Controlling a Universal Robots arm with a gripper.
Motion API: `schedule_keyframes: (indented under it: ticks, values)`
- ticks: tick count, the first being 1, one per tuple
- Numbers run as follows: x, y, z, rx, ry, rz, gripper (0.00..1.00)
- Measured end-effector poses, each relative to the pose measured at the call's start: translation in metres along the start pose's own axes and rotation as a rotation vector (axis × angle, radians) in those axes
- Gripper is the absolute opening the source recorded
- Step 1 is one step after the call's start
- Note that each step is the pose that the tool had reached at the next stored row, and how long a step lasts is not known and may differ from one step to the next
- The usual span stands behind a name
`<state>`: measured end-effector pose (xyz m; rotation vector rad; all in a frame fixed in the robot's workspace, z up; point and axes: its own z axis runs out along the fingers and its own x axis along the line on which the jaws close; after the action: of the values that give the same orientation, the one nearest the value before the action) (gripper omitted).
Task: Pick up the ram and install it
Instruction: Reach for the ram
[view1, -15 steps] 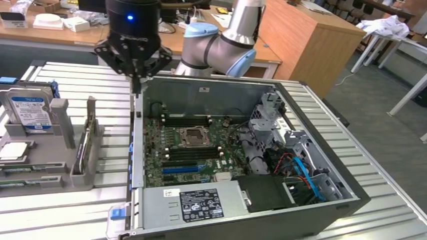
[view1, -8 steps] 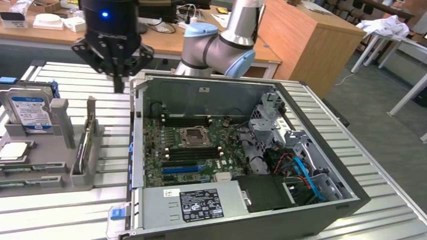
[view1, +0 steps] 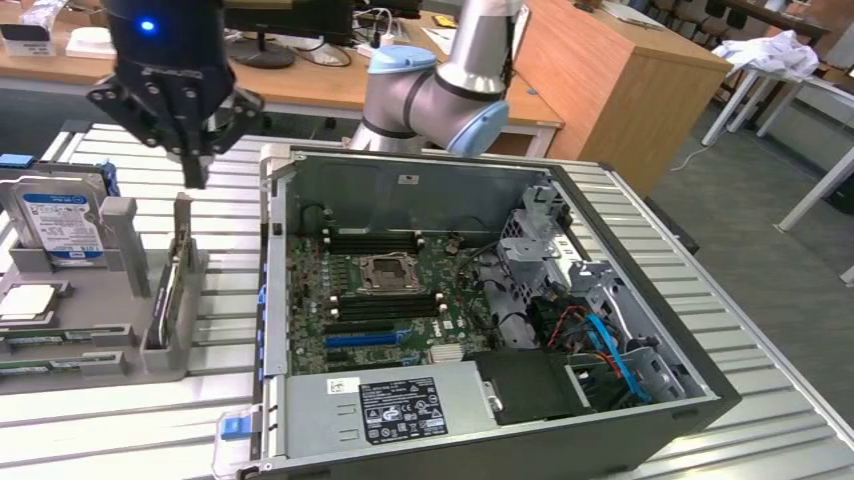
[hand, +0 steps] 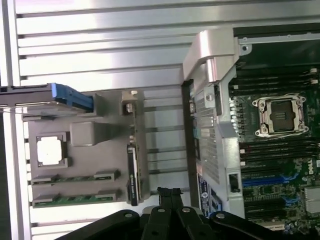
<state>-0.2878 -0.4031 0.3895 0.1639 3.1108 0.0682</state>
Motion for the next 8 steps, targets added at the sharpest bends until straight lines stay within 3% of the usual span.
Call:
schedule_keyframes:
  ticks: [3,8]
  values:
    - [0.011,-0.0068,0.0014,0.0000,0.0000,0.000,0.10]
    - [0.019,-0.0236,0.0025,-0.0001,-0.0001,0.000,0.10]
